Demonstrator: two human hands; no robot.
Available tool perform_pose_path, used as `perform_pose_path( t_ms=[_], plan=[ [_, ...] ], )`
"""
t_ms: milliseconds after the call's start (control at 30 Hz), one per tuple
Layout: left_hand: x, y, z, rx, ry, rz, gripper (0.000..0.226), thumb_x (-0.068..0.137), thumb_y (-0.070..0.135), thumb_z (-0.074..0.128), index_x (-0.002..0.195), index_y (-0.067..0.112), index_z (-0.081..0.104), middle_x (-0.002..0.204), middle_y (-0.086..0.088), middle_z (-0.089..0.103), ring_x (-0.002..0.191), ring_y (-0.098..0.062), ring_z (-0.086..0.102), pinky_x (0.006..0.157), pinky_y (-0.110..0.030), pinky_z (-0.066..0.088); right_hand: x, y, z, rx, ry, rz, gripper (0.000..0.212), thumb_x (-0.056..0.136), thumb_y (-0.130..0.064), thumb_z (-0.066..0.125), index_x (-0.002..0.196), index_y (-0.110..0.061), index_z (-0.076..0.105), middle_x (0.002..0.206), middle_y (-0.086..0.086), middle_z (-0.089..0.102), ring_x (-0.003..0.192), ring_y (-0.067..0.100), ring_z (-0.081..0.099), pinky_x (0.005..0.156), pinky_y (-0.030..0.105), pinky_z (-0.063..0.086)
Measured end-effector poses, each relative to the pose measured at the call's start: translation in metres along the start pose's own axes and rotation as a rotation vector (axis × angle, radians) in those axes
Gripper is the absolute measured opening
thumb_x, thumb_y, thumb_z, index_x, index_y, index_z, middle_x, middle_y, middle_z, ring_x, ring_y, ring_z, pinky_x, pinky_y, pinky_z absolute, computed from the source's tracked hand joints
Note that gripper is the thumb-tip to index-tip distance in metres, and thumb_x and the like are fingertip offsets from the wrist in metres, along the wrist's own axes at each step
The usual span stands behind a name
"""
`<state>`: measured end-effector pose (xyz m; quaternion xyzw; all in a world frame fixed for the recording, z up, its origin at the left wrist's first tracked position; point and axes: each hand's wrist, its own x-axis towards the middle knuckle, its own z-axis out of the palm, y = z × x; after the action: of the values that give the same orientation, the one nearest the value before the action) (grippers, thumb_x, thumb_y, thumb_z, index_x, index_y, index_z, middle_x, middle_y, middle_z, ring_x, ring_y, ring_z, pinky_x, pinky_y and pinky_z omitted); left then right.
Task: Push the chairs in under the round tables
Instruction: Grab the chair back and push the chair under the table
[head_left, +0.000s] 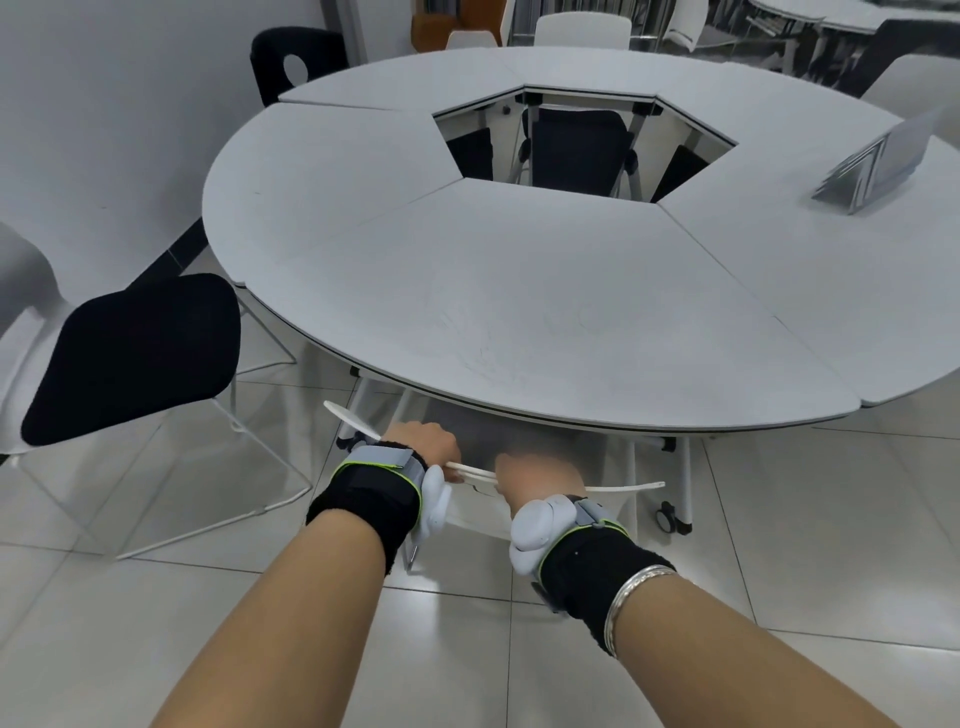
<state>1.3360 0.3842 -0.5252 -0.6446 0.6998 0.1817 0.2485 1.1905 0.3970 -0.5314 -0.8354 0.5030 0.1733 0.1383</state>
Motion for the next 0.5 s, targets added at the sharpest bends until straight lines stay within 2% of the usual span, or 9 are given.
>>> perform_pose_path(
  t_ms=[67,167,233,300,367,433,500],
  plan=[
    [-0.002,0.000,0.003,-0.071,-0.013,0.010,0.029,0.091,0.038,0.053,0.114,0.025,0.067,0.117,-0.005,0.065,0.109,-0.027,0.061,0.085,-0.030,0.046,-0.001,-0.001,0.000,0.027,-0.042,0.020,0.031,0.099,-0.013,0.042,0.129,-0.007,0.045,0.127,0.014,0.057,0.115,0.033,0.056,0.076,0.032,0.032],
    [-0.010,0.000,-0.001,-0.171,0.012,0.068,0.026,0.085,0.040,0.060,0.105,0.028,0.070,0.107,-0.002,0.070,0.101,-0.026,0.065,0.085,-0.030,0.052,-0.005,-0.002,-0.012,0.066,-0.071,-0.010,0.034,0.100,-0.032,0.045,0.127,-0.011,0.050,0.128,0.012,0.057,0.116,0.031,0.056,0.077,0.031,0.033],
    [-0.018,-0.002,-0.008,-0.186,0.049,0.105,0.024,0.080,0.040,0.063,0.100,0.028,0.069,0.098,0.001,0.072,0.094,-0.025,0.066,0.078,-0.028,0.052,-0.012,-0.004,-0.023,0.074,-0.052,-0.057,0.035,0.095,-0.042,0.048,0.118,-0.017,0.056,0.119,0.009,0.062,0.104,0.029,0.060,0.074,0.029,0.035],
    [-0.029,-0.011,-0.021,-0.178,0.077,0.121,0.020,0.081,0.036,0.062,0.099,0.028,0.067,0.098,0.004,0.072,0.088,-0.023,0.065,0.077,-0.027,0.051,-0.019,-0.012,-0.039,0.106,0.023,-0.136,0.024,0.092,-0.043,0.050,0.110,-0.028,0.056,0.103,0.005,0.065,0.091,0.028,0.059,0.071,0.029,0.036],
    [-0.042,-0.026,-0.035,-0.236,0.120,0.101,0.018,0.085,0.037,0.059,0.099,0.027,0.065,0.102,0.003,0.069,0.084,-0.020,0.057,0.077,-0.028,0.046,-0.026,-0.025,-0.060,0.192,0.095,-0.192,0.015,0.089,-0.040,0.049,0.104,-0.039,0.050,0.086,0.000,0.057,0.078,0.026,0.049,0.068,0.029,0.034],
    [-0.064,-0.045,-0.052,-0.279,0.176,0.075,0.028,0.084,0.040,0.051,0.100,0.022,0.065,0.106,0.003,0.069,0.089,-0.020,0.058,0.083,-0.030,0.048,-0.028,-0.045,-0.087,0.178,0.135,-0.220,0.033,0.081,-0.041,0.041,0.111,-0.030,0.052,0.084,0.000,0.053,0.076,0.022,0.042,0.068,0.029,0.034],
    [-0.093,-0.071,-0.069,-0.340,0.252,0.053,0.033,0.086,0.040,0.048,0.109,0.023,0.066,0.111,0.003,0.069,0.102,-0.020,0.062,0.089,-0.031,0.050,-0.028,-0.072,-0.116,0.101,0.166,-0.228,0.037,0.086,-0.034,0.041,0.119,-0.023,0.050,0.093,0.004,0.063,0.078,0.025,0.047,0.069,0.029,0.037]
  ],
)
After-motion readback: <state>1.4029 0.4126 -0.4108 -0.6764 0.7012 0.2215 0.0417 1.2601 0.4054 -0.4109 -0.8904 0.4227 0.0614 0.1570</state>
